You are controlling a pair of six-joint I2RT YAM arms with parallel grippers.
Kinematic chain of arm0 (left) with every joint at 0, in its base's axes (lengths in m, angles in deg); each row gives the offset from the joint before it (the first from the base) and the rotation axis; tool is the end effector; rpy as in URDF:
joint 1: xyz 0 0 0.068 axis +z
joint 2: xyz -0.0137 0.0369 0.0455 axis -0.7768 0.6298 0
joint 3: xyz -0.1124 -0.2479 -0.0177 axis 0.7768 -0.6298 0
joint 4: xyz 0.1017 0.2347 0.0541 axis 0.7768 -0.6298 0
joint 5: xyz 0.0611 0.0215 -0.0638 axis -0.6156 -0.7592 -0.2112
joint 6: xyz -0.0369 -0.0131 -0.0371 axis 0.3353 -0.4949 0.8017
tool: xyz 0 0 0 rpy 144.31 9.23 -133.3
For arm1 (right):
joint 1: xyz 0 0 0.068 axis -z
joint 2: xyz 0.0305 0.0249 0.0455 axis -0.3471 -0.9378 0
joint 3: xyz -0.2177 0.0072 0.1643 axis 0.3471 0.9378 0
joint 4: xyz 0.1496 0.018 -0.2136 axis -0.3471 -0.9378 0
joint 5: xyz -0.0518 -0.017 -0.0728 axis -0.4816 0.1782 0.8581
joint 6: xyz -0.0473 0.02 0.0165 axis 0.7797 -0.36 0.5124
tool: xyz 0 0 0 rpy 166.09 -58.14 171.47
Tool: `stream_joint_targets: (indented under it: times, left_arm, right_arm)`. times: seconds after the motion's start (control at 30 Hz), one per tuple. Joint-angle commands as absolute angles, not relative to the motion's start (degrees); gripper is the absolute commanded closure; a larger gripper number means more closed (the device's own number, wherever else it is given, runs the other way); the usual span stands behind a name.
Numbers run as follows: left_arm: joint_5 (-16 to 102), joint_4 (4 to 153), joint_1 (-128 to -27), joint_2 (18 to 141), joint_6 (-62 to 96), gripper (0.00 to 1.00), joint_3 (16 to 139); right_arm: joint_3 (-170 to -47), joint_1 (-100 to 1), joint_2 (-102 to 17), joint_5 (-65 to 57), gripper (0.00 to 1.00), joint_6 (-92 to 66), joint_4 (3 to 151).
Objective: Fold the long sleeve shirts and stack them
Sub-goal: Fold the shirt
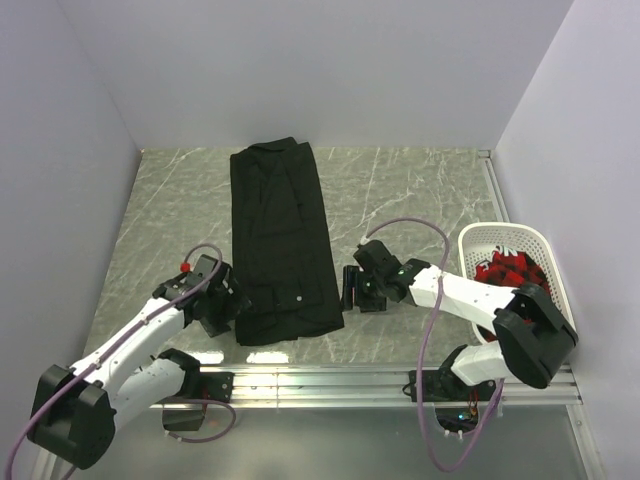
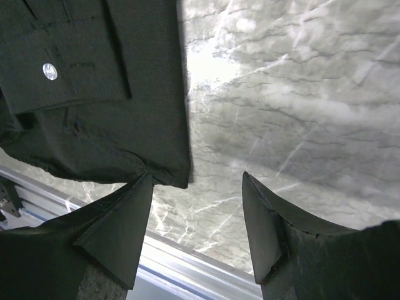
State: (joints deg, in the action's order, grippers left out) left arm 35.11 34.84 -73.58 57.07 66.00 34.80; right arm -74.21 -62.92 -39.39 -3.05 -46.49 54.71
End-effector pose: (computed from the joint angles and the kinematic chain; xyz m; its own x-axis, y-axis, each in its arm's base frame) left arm 0.1443 -0.0603 0.1820 -0.7452 -0.6358 -0.2010 -0.5443 0.7541 -0.3675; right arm 0.1826 0.1737 0.1785 -0.9476 0.0006 -0.3194 -0.1364 0.9034 0.4065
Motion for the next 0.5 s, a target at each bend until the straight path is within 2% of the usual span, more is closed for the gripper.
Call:
stream_joint_targets:
  times: [0.0,0.17,0.47]
  left_arm:
    - [35.1,31.9,-75.6,57.5,71.3,0.22,34.0]
    - [31.8,29.6,-77.6,57.7,74.6,0.29,33.8]
    - [31.3,30.0,-78.4,65.6,75.4,0.39,33.6]
  right_arm:
    - [-74.4,-63.7,-40.7,-4.1,0.34,-47.6,57.1]
    - [-75.4,-64.7,-42.6,-4.4,0.35,-47.4,57.2]
    - [-75.7,-65.1,-44.7,-5.3,0.35,-47.9,58.3]
